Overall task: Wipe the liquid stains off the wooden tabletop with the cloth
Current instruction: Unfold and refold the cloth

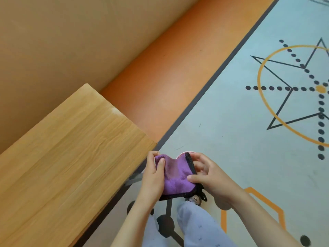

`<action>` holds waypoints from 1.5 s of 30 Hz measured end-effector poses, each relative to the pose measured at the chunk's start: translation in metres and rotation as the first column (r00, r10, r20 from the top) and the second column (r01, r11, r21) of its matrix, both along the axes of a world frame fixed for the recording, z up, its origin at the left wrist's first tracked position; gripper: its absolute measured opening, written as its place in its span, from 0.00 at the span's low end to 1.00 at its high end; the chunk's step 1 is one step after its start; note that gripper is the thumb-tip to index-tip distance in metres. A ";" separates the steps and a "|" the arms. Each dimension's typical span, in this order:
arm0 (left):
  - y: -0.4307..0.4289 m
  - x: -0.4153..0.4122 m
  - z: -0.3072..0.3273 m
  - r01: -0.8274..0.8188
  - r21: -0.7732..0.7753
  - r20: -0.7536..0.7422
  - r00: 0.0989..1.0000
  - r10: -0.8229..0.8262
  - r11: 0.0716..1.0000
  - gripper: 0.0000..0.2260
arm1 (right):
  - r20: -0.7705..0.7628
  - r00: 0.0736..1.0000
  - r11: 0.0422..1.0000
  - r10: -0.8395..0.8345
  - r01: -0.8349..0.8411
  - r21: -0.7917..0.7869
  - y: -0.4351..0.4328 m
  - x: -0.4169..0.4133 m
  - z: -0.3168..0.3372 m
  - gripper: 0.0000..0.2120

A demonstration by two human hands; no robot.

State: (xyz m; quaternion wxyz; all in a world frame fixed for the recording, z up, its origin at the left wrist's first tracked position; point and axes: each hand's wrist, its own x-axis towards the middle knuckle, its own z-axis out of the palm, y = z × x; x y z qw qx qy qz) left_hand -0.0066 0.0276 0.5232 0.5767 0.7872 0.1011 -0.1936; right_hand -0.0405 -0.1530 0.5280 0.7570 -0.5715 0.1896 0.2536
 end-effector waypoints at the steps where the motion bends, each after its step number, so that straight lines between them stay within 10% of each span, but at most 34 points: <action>1: -0.012 0.000 -0.015 -0.021 0.024 -0.022 1.000 0.022 0.999 0.03 | -0.019 1.000 1.000 -0.015 0.015 -0.015 -0.011 0.000 -0.016 0.26; 6: -0.043 -0.001 -0.118 -0.127 0.032 -0.298 0.946 0.131 0.991 0.02 | -0.183 0.974 0.990 -0.137 0.128 -0.059 -0.042 -0.006 -0.111 0.24; 11: -0.044 -0.004 -0.210 -0.254 -0.096 -0.717 0.688 0.110 0.963 0.14 | -0.343 0.915 0.976 -0.212 0.183 -0.118 -0.049 -0.013 -0.217 0.22; 22: -0.017 0.013 -0.381 0.123 0.115 -0.738 0.675 0.001 0.986 0.23 | -0.488 0.827 0.960 -0.277 0.223 -0.167 0.005 -0.018 -0.414 0.15; 45: -0.015 0.021 -0.558 0.085 0.060 -0.764 0.645 -0.009 0.995 0.16 | -0.483 0.803 0.931 -0.350 0.240 -0.276 0.030 -0.002 -0.571 0.10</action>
